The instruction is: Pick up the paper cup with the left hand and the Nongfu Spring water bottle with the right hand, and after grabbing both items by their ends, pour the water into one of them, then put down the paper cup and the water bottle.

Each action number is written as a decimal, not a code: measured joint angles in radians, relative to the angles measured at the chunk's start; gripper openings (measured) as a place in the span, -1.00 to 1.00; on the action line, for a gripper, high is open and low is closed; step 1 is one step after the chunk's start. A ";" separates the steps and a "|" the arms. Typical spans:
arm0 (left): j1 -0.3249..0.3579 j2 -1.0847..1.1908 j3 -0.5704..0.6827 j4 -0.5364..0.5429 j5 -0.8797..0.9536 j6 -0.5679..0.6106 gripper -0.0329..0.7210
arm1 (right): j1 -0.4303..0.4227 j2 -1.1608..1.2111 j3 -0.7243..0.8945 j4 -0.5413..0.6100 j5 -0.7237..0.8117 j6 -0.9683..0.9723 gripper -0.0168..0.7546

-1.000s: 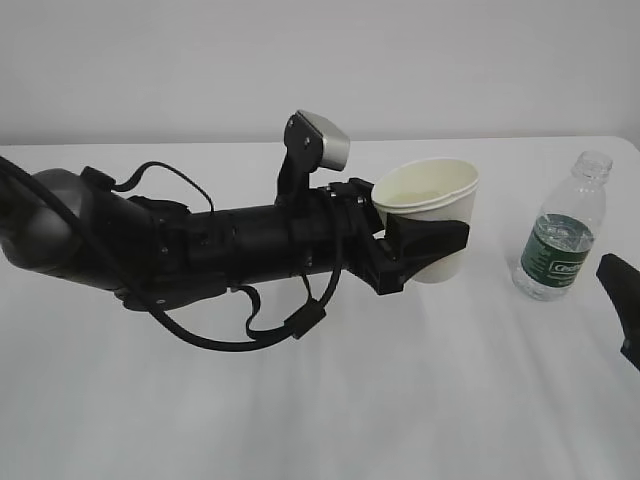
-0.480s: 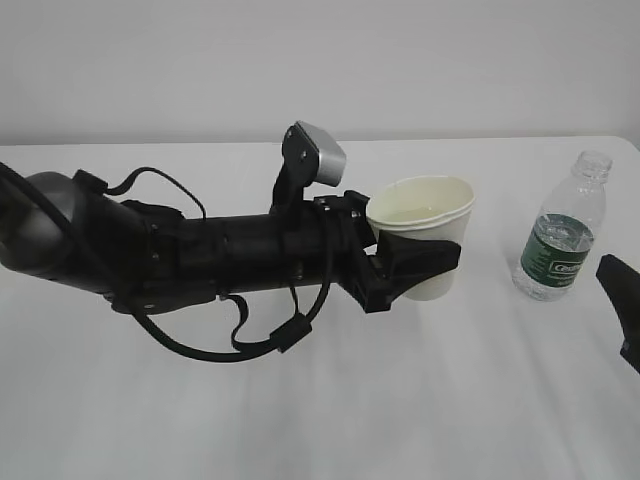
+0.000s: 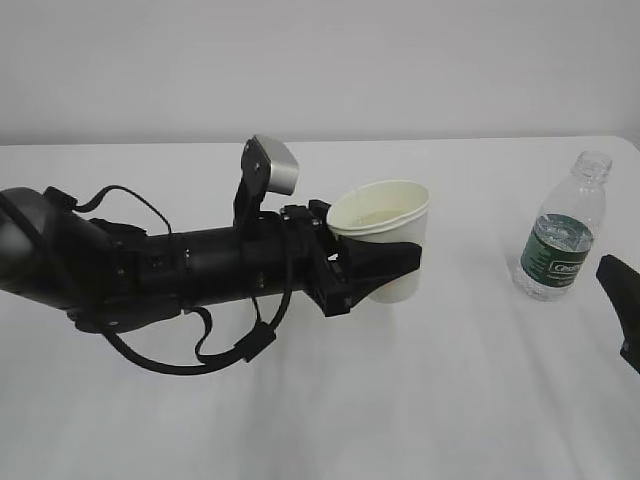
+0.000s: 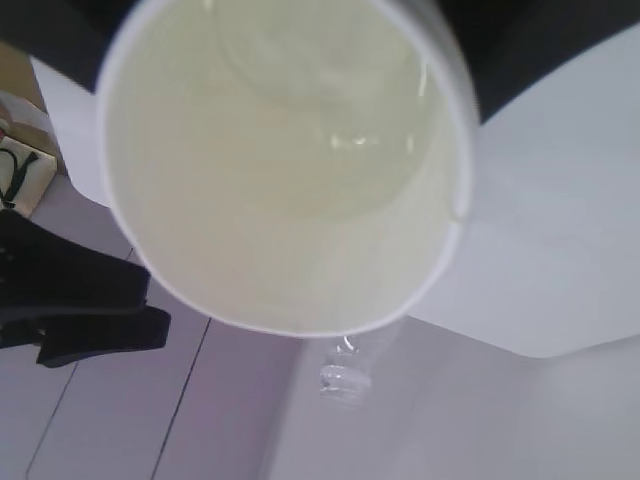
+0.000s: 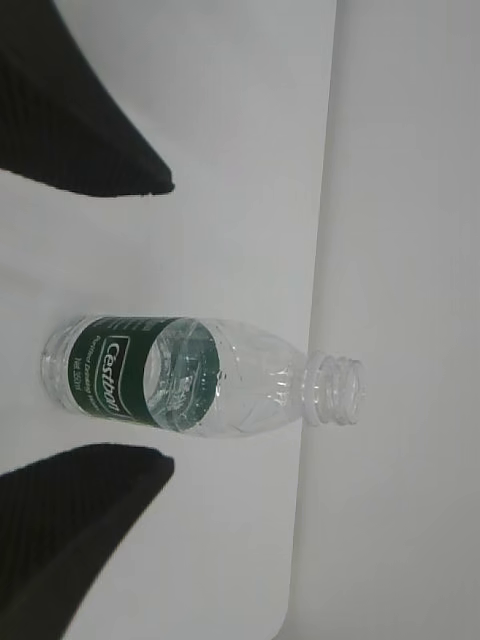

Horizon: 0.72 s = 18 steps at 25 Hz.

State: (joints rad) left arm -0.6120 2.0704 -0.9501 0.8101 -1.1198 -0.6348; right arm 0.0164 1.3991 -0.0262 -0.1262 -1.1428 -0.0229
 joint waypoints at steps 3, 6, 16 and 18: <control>0.021 0.000 0.029 -0.014 -0.002 0.015 0.33 | 0.000 0.000 0.000 0.000 0.000 -0.001 0.56; 0.042 0.000 0.069 -0.029 -0.002 0.061 0.33 | 0.000 0.000 0.000 0.000 0.000 -0.001 0.56; 0.074 0.000 0.166 -0.115 -0.002 0.153 0.31 | 0.000 0.000 0.000 0.000 0.000 -0.001 0.56; 0.074 0.000 0.178 -0.137 -0.002 0.183 0.31 | 0.000 0.000 0.000 0.000 0.000 -0.001 0.56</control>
State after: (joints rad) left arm -0.5381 2.0704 -0.7720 0.6734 -1.1222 -0.4522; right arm 0.0164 1.3991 -0.0262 -0.1262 -1.1428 -0.0235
